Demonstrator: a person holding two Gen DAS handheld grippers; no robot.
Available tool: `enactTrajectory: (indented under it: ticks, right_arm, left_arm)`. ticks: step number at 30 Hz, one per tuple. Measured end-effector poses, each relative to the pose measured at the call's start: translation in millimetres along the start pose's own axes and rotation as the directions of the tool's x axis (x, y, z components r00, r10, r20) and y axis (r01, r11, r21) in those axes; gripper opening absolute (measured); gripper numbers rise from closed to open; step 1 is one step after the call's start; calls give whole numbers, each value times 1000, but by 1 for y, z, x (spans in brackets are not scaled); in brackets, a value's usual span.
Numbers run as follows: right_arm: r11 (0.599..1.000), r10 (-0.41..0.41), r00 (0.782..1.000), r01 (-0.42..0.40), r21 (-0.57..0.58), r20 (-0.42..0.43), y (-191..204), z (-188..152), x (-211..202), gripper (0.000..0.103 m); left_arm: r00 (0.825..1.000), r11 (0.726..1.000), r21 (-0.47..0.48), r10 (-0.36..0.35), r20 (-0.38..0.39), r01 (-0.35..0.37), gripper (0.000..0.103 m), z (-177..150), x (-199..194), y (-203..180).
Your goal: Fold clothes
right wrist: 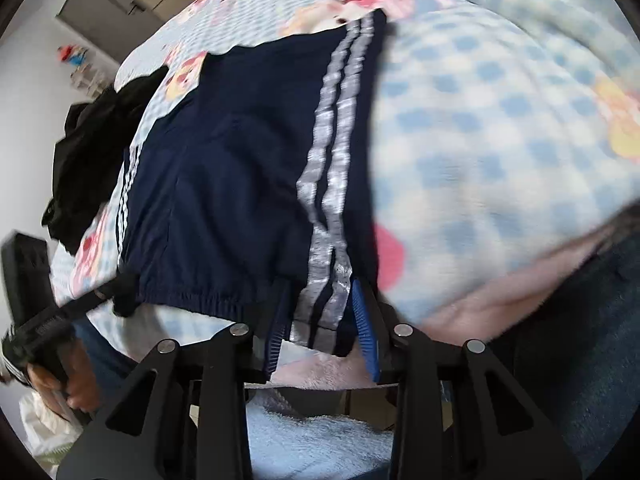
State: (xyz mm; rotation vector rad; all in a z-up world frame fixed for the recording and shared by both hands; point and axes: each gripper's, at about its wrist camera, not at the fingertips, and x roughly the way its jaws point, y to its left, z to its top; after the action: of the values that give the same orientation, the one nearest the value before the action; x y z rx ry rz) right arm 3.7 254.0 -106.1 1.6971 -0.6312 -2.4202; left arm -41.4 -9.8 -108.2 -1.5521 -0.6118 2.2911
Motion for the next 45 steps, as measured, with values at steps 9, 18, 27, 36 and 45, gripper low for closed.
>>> enactTrajectory:
  ticks: [9, 18, 27, 36, 45]
  right_arm:
    - [997, -63, 998, 63, 47, 4, -2, -2, -4, 55]
    - [1000, 9, 999, -9, 7, -37, 6, 3, 7, 16]
    - [997, -53, 997, 55, -52, 48, 7, 5, -27, 5]
    - [999, -35, 995, 39, -32, 93, -5, 26, -42, 31]
    - [994, -105, 990, 108, -32, 91, -6, 98, -4, 48]
  left_arm:
    - [999, 999, 5, 32, -4, -32, 37, 4, -5, 2]
    - [999, 999, 30, 41, -23, -41, 40, 5, -11, 8]
    - [993, 1000, -14, 13, 114, -11, 43, 11, -47, 18]
    - [986, 977, -203, 89, 144, -59, 50, 56, -58, 90]
    - [983, 976, -203, 108, 149, -76, 42, 99, -36, 101]
